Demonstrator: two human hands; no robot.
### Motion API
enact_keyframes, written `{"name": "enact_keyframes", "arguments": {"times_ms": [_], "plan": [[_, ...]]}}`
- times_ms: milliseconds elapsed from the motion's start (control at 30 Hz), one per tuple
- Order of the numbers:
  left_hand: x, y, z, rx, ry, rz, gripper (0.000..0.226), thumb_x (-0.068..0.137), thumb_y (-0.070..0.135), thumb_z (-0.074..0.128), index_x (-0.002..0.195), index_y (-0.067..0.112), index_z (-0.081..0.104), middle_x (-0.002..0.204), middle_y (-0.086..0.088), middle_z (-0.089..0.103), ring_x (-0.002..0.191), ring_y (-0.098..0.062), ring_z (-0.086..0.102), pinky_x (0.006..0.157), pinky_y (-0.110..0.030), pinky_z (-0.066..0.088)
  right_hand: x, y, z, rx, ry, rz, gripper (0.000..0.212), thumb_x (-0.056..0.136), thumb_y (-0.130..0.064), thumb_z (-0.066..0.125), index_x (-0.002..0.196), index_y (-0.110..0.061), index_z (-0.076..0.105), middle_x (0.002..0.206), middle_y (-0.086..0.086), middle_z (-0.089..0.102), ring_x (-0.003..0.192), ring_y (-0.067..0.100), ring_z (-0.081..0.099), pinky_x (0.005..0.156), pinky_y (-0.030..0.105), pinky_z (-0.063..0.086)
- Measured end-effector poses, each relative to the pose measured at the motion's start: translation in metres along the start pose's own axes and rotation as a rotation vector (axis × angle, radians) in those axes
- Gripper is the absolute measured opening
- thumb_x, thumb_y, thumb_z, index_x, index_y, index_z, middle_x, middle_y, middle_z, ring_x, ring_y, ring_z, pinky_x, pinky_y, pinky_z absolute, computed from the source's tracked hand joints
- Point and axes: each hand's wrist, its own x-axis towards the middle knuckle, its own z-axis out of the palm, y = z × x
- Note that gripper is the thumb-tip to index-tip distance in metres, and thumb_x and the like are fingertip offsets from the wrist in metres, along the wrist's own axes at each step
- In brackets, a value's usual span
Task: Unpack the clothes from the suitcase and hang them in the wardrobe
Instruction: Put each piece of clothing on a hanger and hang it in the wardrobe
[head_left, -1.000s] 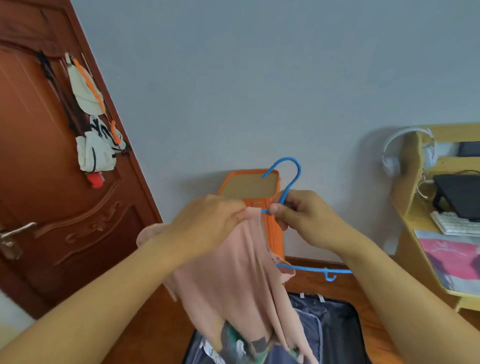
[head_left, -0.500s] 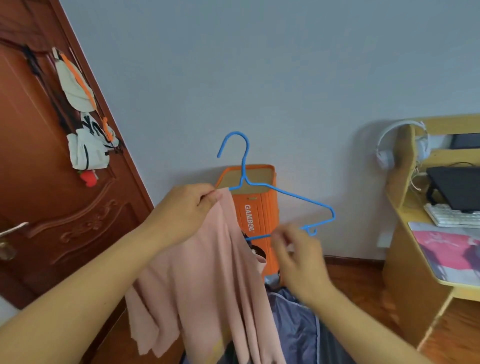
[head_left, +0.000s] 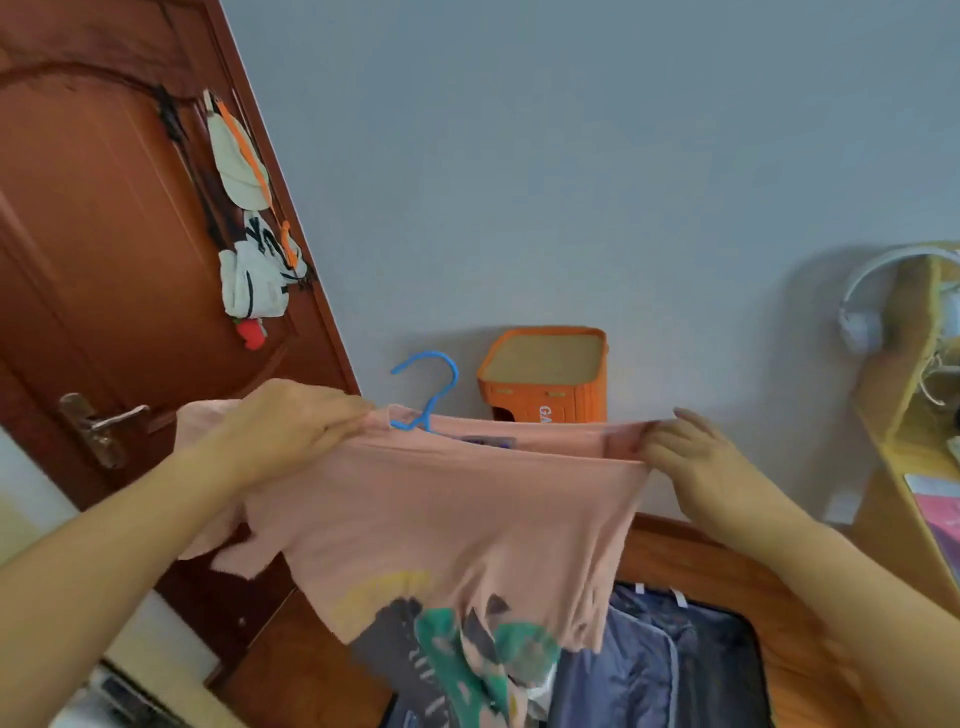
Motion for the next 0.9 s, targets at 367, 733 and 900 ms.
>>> {"name": "enact_keyframes", "arguments": {"times_ms": [367, 733, 900], "plan": [[0.029, 0.043, -0.004, -0.415, 0.235, -0.321, 0.043, 0.100, 0.050, 0.045, 0.116, 0.021, 0.073, 0.106, 0.007, 0.076, 0.096, -0.019, 0.072, 0.083, -0.045, 0.056, 0.071, -0.052, -0.050, 0.191, -0.146, 0.186, 0.064, 0.090, -0.075, 0.010, 0.094, -0.027, 0.051, 0.088, 0.000, 0.063, 0.091, 0.031, 0.062, 0.074, 0.039, 0.044], [0.016, 0.058, 0.003, -0.077, 0.290, -0.454, 0.035, 0.106, 0.041, 0.040, 0.126, 0.020, 0.059, 0.105, -0.005, 0.065, 0.093, -0.037, 0.066, 0.068, -0.045, 0.053, 0.087, -0.051, -0.084, 0.235, 0.331, 0.185, 0.041, 0.102, -0.054, 0.033, 0.078, -0.022, 0.040, 0.056, -0.011, 0.041, 0.061, 0.031, 0.048, 0.054, 0.037, 0.025], [-0.025, 0.017, 0.029, -0.268, 0.099, -0.711, 0.041, 0.103, 0.053, 0.029, 0.106, 0.024, 0.058, 0.083, -0.014, 0.068, 0.083, -0.045, 0.065, 0.067, -0.047, 0.049, 0.082, -0.036, -0.094, 0.213, 0.254, 0.177, 0.046, 0.097, -0.057, 0.032, 0.077, -0.019, 0.046, 0.059, -0.007, 0.049, 0.059, 0.022, 0.049, 0.056, 0.036, 0.035]]}}
